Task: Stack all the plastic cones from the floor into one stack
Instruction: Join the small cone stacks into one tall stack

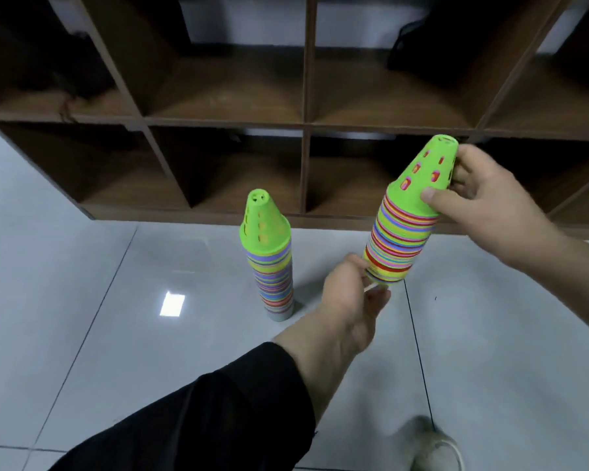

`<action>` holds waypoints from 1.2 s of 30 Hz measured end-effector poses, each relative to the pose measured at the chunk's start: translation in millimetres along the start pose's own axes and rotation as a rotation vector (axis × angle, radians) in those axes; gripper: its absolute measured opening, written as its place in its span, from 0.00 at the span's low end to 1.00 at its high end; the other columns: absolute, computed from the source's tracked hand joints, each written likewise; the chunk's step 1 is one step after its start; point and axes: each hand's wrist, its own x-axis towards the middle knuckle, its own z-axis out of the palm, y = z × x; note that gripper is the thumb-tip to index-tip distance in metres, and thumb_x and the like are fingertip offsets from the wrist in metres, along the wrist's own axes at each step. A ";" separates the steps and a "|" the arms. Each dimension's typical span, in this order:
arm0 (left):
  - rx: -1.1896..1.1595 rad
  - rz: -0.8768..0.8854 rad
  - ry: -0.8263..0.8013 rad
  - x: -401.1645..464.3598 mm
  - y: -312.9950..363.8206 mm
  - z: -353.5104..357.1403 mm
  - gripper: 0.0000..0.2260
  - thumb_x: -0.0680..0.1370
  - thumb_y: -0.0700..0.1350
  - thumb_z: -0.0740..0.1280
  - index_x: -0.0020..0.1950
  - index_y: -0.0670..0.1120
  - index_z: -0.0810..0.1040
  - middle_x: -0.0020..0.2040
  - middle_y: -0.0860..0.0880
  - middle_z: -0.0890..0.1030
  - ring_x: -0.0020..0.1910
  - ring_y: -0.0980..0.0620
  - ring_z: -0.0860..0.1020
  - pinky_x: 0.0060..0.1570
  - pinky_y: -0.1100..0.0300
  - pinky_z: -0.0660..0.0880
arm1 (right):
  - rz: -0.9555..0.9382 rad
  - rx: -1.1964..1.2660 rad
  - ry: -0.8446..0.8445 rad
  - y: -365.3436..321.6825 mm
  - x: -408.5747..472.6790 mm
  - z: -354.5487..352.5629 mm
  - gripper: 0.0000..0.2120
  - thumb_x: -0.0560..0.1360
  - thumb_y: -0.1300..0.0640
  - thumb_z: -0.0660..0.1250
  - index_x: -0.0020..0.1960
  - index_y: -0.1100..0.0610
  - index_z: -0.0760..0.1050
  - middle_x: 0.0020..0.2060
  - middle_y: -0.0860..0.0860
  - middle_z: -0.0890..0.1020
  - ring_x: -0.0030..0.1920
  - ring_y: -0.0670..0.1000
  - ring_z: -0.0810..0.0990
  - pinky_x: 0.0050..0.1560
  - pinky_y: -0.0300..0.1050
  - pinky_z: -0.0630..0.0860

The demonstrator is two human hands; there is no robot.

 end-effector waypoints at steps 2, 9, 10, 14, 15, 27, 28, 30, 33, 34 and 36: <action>0.013 0.062 -0.007 -33.3 27.6 10.2 0.07 0.78 0.44 0.60 0.48 0.45 0.77 0.46 0.45 0.78 0.46 0.47 0.77 0.53 0.55 0.76 | -0.061 0.032 0.028 -42.8 8.4 6.2 0.19 0.70 0.43 0.72 0.59 0.34 0.72 0.57 0.40 0.83 0.59 0.44 0.82 0.62 0.51 0.79; 0.026 0.285 0.003 -145.0 106.9 19.9 0.10 0.76 0.44 0.62 0.50 0.41 0.81 0.36 0.47 0.85 0.39 0.52 0.84 0.55 0.55 0.80 | -0.255 0.130 0.068 -169.1 25.4 37.9 0.23 0.70 0.40 0.72 0.62 0.36 0.68 0.59 0.42 0.82 0.59 0.46 0.82 0.60 0.55 0.79; 0.029 0.316 0.018 -154.7 114.7 14.9 0.12 0.76 0.44 0.62 0.53 0.40 0.81 0.39 0.45 0.86 0.40 0.51 0.84 0.54 0.55 0.80 | -0.282 0.160 0.071 -180.3 26.5 43.3 0.22 0.71 0.41 0.72 0.62 0.37 0.68 0.58 0.42 0.82 0.59 0.46 0.82 0.60 0.56 0.80; 0.095 0.436 0.142 -173.1 144.5 -18.6 0.15 0.78 0.43 0.62 0.61 0.37 0.78 0.54 0.39 0.84 0.49 0.45 0.84 0.56 0.52 0.80 | -0.365 0.214 0.053 -201.8 26.0 74.9 0.22 0.72 0.45 0.73 0.61 0.43 0.68 0.55 0.42 0.83 0.57 0.46 0.83 0.58 0.52 0.81; 0.122 0.444 0.171 -173.7 149.3 -27.4 0.15 0.78 0.43 0.62 0.61 0.37 0.77 0.55 0.38 0.83 0.50 0.44 0.84 0.57 0.52 0.80 | -0.371 0.211 0.041 -201.6 25.2 83.8 0.22 0.72 0.45 0.74 0.62 0.44 0.68 0.55 0.41 0.83 0.57 0.46 0.83 0.59 0.51 0.81; 0.424 0.428 0.363 -132.9 153.5 -67.6 0.06 0.77 0.45 0.61 0.42 0.45 0.74 0.41 0.47 0.75 0.46 0.47 0.76 0.48 0.55 0.75 | -0.292 0.098 0.004 -162.0 30.3 126.6 0.27 0.70 0.40 0.74 0.64 0.42 0.66 0.53 0.35 0.81 0.54 0.39 0.82 0.49 0.34 0.79; 0.516 0.425 0.395 -128.5 150.8 -72.1 0.07 0.77 0.46 0.60 0.42 0.46 0.74 0.42 0.48 0.74 0.46 0.47 0.74 0.48 0.54 0.73 | -0.260 0.081 -0.043 -151.0 29.6 132.1 0.29 0.70 0.42 0.75 0.65 0.42 0.65 0.54 0.37 0.81 0.54 0.39 0.82 0.49 0.36 0.80; 0.676 0.455 0.372 -117.4 140.8 -83.9 0.10 0.79 0.47 0.61 0.39 0.48 0.75 0.41 0.51 0.76 0.44 0.51 0.73 0.46 0.57 0.72 | -0.194 0.040 -0.152 -130.6 25.9 145.5 0.30 0.71 0.46 0.76 0.66 0.42 0.65 0.56 0.39 0.81 0.53 0.40 0.82 0.50 0.39 0.81; 0.781 0.555 0.215 -105.2 119.9 -101.3 0.16 0.78 0.51 0.59 0.34 0.60 0.81 0.35 0.64 0.80 0.40 0.64 0.77 0.35 0.69 0.74 | -0.154 0.026 -0.173 -117.7 24.4 156.4 0.29 0.71 0.43 0.76 0.65 0.39 0.64 0.56 0.38 0.80 0.53 0.39 0.82 0.47 0.40 0.82; 0.780 0.566 0.171 -102.8 113.3 -106.7 0.17 0.76 0.52 0.57 0.34 0.68 0.80 0.36 0.70 0.79 0.40 0.69 0.77 0.33 0.75 0.73 | -0.155 0.031 -0.157 -117.8 25.1 157.2 0.29 0.70 0.42 0.76 0.65 0.38 0.64 0.56 0.38 0.80 0.53 0.39 0.82 0.46 0.39 0.82; 0.732 0.522 0.204 -89.5 102.3 -123.4 0.18 0.76 0.49 0.57 0.39 0.69 0.81 0.38 0.71 0.80 0.43 0.69 0.78 0.36 0.76 0.73 | -0.173 0.031 -0.128 -119.4 25.9 157.4 0.29 0.70 0.41 0.75 0.65 0.39 0.64 0.55 0.37 0.80 0.53 0.37 0.81 0.45 0.33 0.79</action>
